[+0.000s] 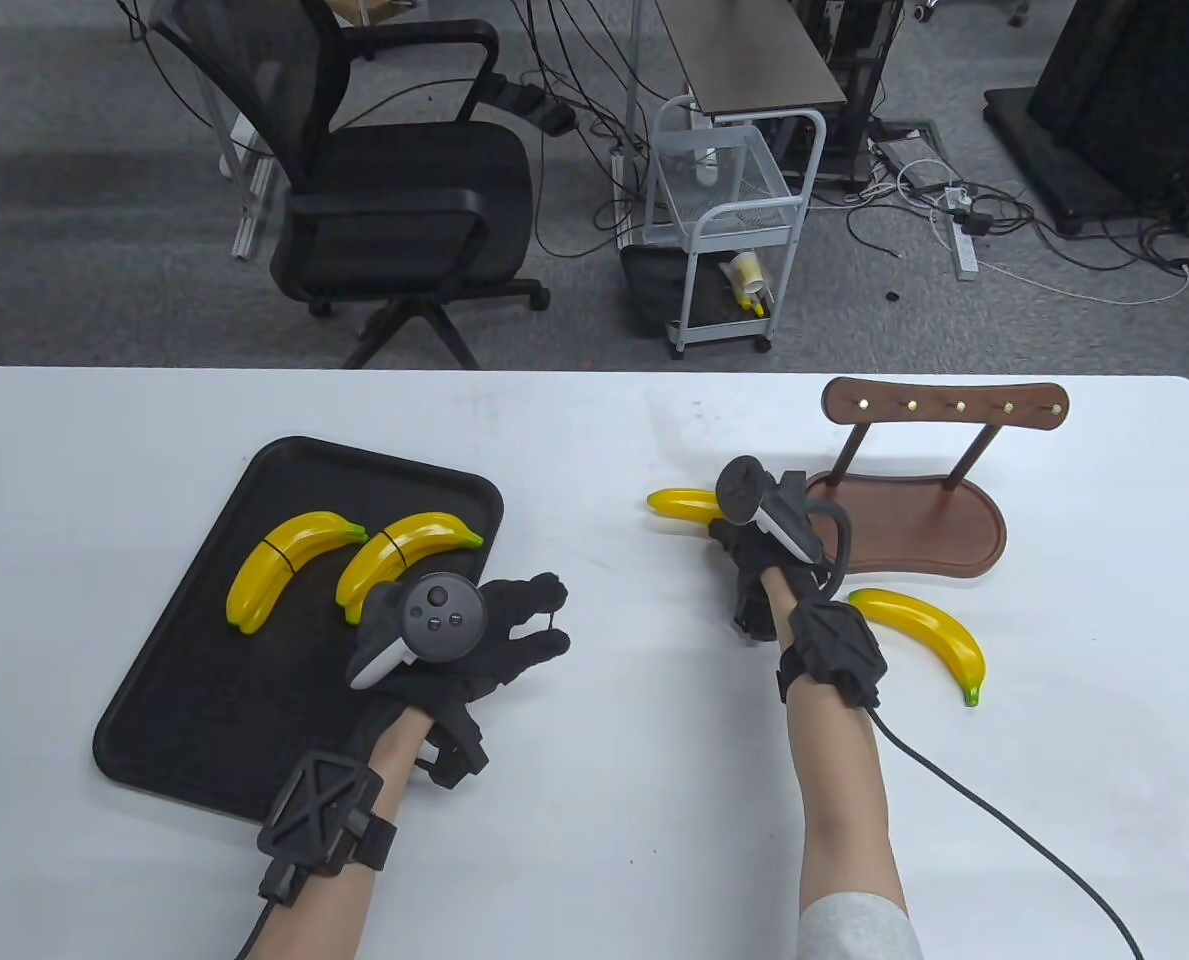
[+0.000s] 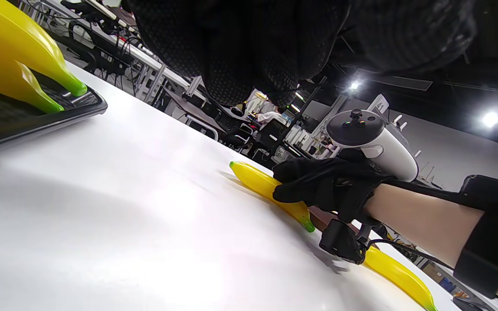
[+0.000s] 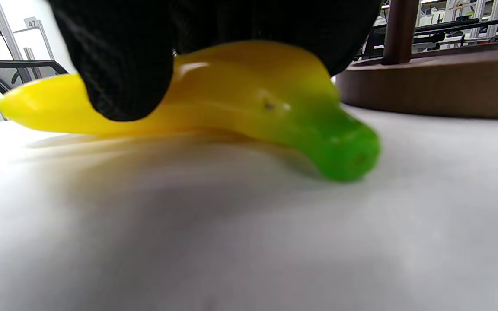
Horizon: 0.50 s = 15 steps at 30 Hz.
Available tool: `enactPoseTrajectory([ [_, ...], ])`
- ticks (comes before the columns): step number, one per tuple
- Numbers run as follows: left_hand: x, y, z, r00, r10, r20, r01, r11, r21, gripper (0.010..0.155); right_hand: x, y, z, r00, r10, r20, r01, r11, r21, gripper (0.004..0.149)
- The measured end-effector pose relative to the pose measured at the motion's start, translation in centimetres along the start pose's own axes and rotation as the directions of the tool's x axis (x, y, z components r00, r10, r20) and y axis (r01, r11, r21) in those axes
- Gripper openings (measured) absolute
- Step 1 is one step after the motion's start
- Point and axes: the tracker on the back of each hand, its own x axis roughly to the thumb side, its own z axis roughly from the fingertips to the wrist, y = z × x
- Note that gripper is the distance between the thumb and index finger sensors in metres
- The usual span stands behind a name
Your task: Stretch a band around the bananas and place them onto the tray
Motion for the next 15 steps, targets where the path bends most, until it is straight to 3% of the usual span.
enactPoseTrajectory([
  [15,-0.08,-0.07,-0.02,1.0,0.002,-0.004,-0.002,1.0,-0.005,0.065,0.05,0.23,-0.04,0.998,0.047,0.036,-0.046,0.999,-0.012,0.07],
])
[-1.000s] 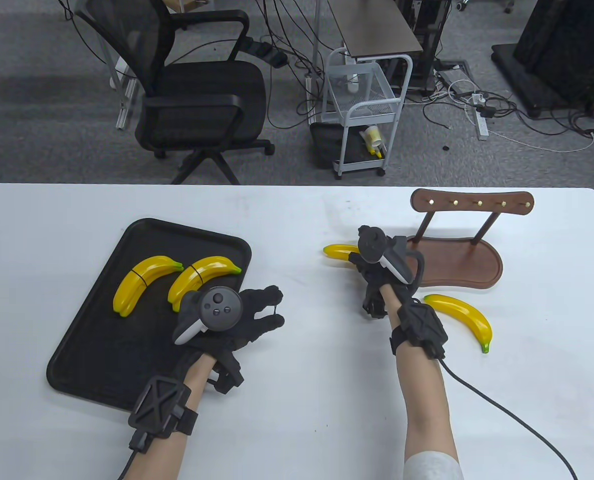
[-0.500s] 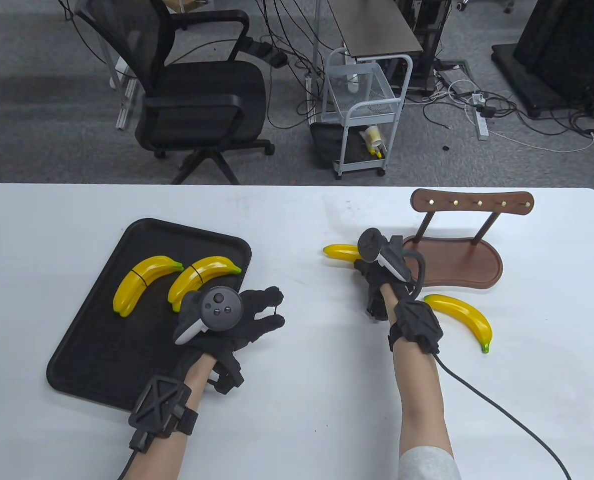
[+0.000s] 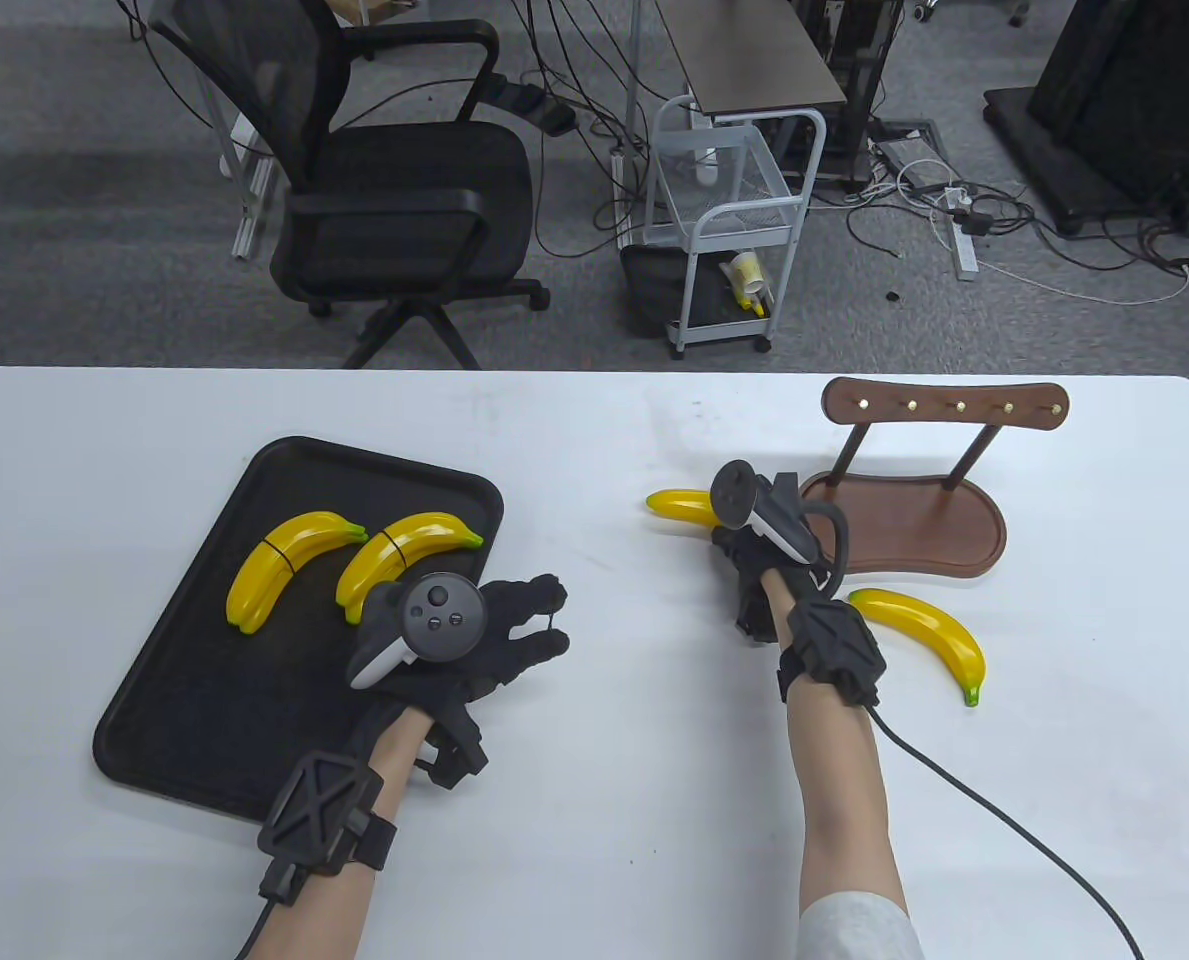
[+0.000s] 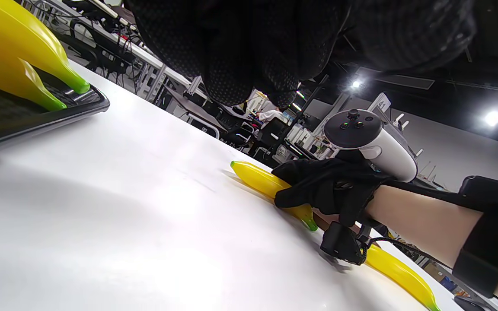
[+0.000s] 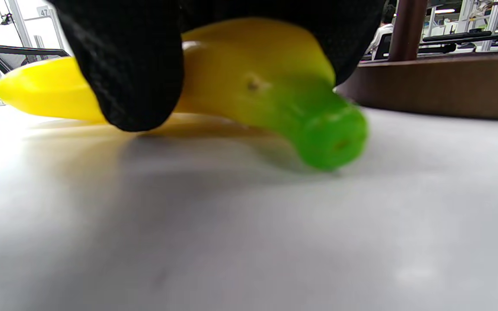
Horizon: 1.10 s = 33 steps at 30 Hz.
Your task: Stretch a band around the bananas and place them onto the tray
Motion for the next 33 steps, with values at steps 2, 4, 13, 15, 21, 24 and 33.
enactPoseTrajectory([
  [2,0.0,0.0,0.0,1.0,0.0,0.0,0.0,1.0,-0.001,0.065,-0.2,-0.3,0.2,1.0,-0.01,0.011,0.01,1.0,-0.014,0.07],
  [4,0.0,0.0,0.0,1.0,0.001,0.003,-0.001,1.0,-0.002,0.065,-0.5,-0.7,0.5,0.999,-0.029,0.021,0.029,0.999,-0.025,0.07],
  [13,-0.1,0.0,0.0,1.0,0.012,0.004,-0.012,1.0,-0.004,0.065,-1.8,-3.0,2.9,0.994,-0.045,0.101,0.053,0.995,-0.085,0.069],
  [15,0.0,0.0,0.0,1.0,0.011,0.006,-0.011,1.0,-0.004,0.065,-2.1,-3.6,3.4,0.992,-0.047,0.115,0.058,0.993,-0.098,0.069],
  [21,0.1,0.0,-0.1,1.0,0.012,0.014,-0.012,1.0,-0.001,0.065,-3.7,-5.5,5.6,0.987,-0.065,0.148,0.084,0.988,-0.13,0.069],
  [24,0.1,0.0,-0.1,1.0,0.015,0.015,-0.015,1.0,-0.001,0.065,-4.6,-6.3,6.7,0.985,-0.074,0.157,0.097,0.985,-0.14,0.069],
  [33,0.1,-0.1,-0.1,1.0,0.016,0.023,-0.016,1.0,0.001,0.065,-7.5,-7.6,9.8,0.985,-0.028,0.17,0.058,0.983,-0.175,0.069],
])
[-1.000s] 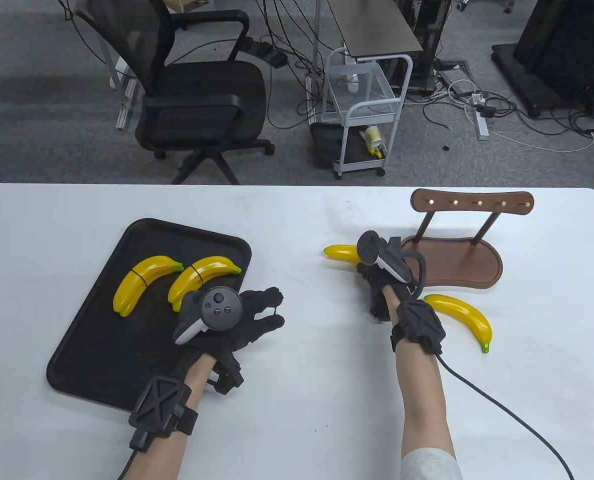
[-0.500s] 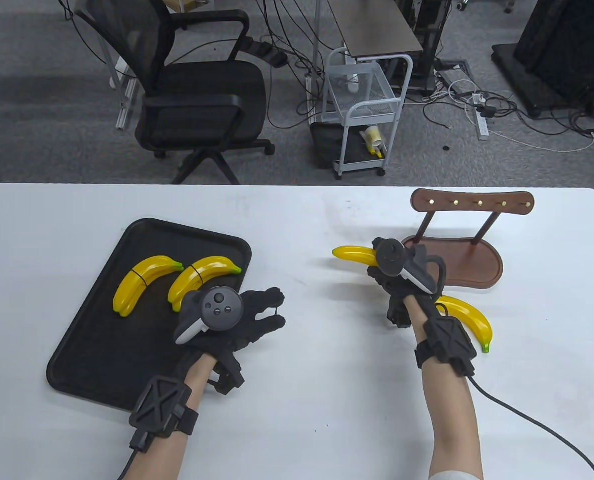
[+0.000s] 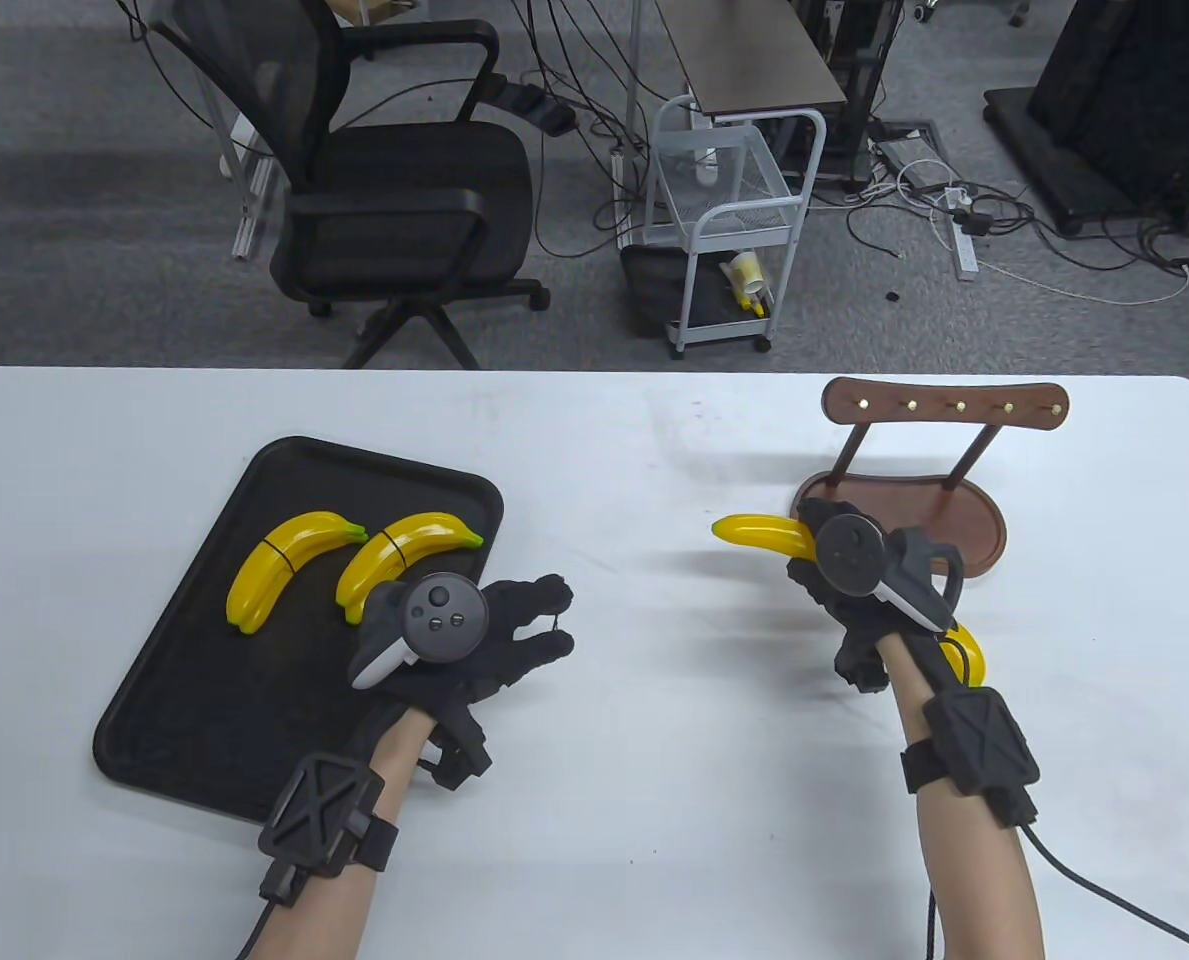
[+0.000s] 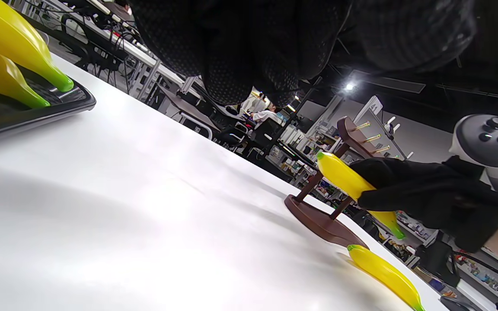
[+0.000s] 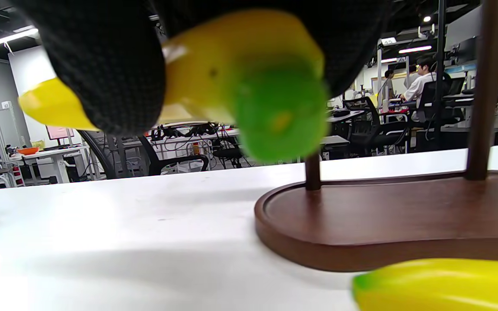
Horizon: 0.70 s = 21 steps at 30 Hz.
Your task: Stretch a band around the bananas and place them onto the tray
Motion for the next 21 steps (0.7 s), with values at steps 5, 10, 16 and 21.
enactPoseTrajectory([
  [5,0.0,0.0,0.0,1.0,0.006,0.001,-0.006,1.0,0.002,0.065,-1.8,-0.6,1.6,1.0,-0.003,-0.022,0.003,1.0,-0.013,0.069],
  [10,0.0,-0.1,0.0,1.0,0.009,0.005,-0.009,1.0,0.0,0.065,-4.3,-0.8,3.1,0.997,-0.007,-0.075,0.006,1.0,-0.022,0.069],
  [16,-0.1,-0.1,0.0,1.0,0.009,0.003,-0.009,1.0,0.0,0.065,-6.7,-1.1,4.4,0.992,-0.028,-0.123,0.024,0.999,-0.035,0.069],
  [21,-0.1,-0.1,0.0,1.0,0.009,0.001,-0.009,1.0,0.002,0.065,-8.7,-0.6,5.3,0.985,-0.035,-0.17,0.032,0.999,-0.025,0.069],
])
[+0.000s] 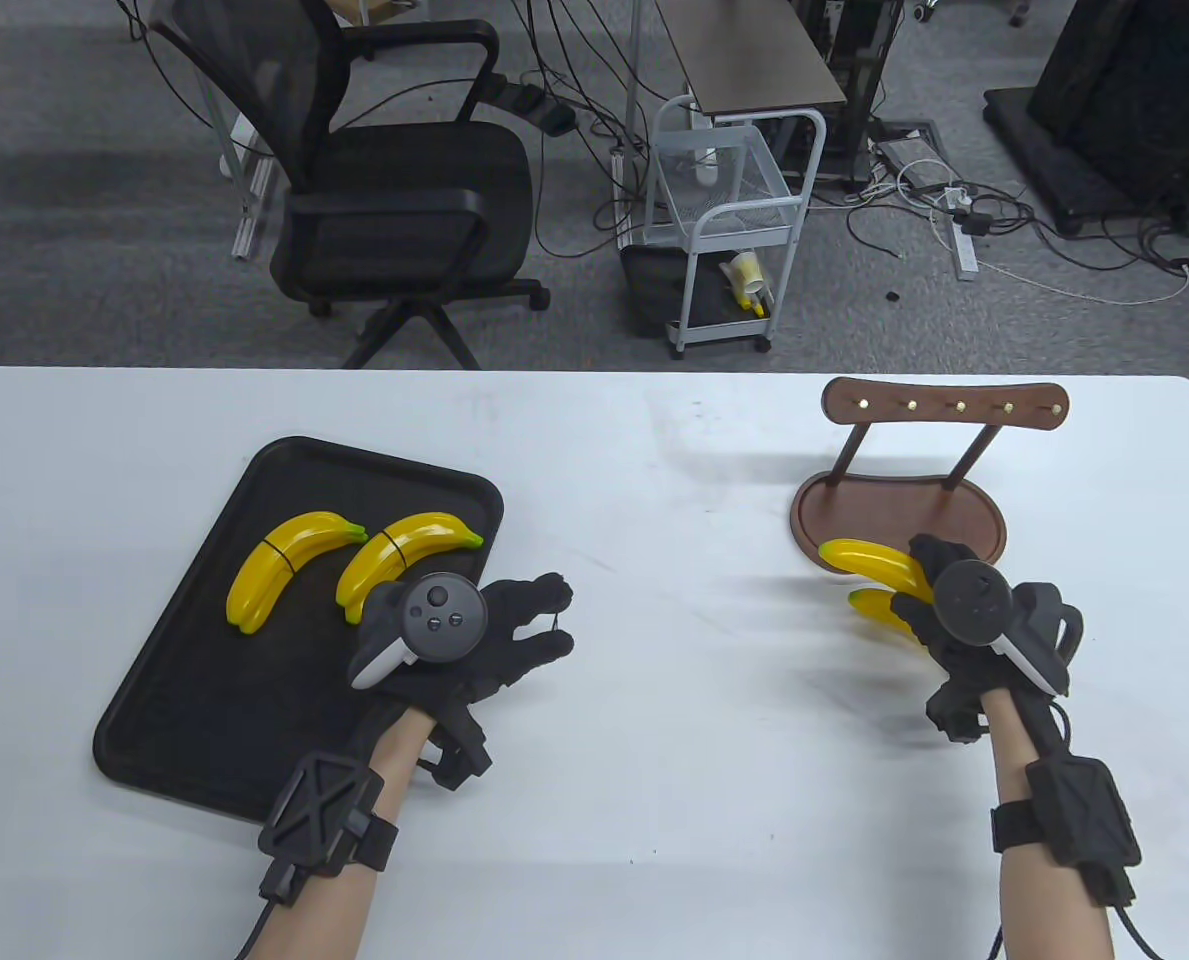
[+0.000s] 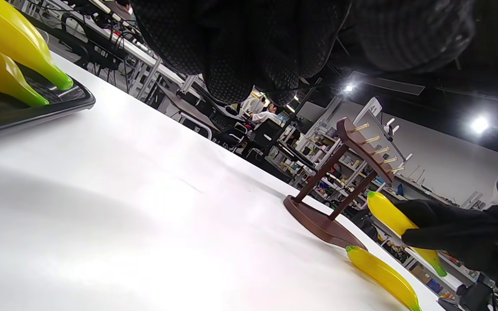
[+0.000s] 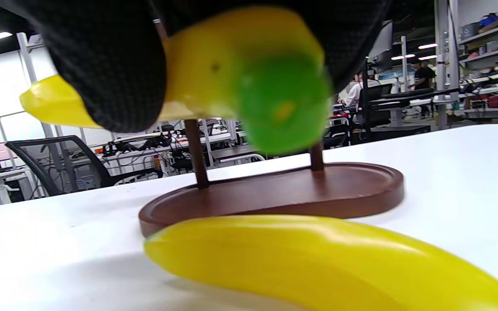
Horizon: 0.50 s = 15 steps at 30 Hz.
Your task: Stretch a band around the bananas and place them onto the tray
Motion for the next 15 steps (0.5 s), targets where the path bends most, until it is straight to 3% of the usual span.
enactPoseTrajectory([
  [15,0.0,0.1,0.0,1.0,-0.004,0.001,0.004,1.0,0.003,0.064,-3.6,2.4,0.9,0.996,0.009,-0.088,-0.004,0.998,0.06,0.069],
])
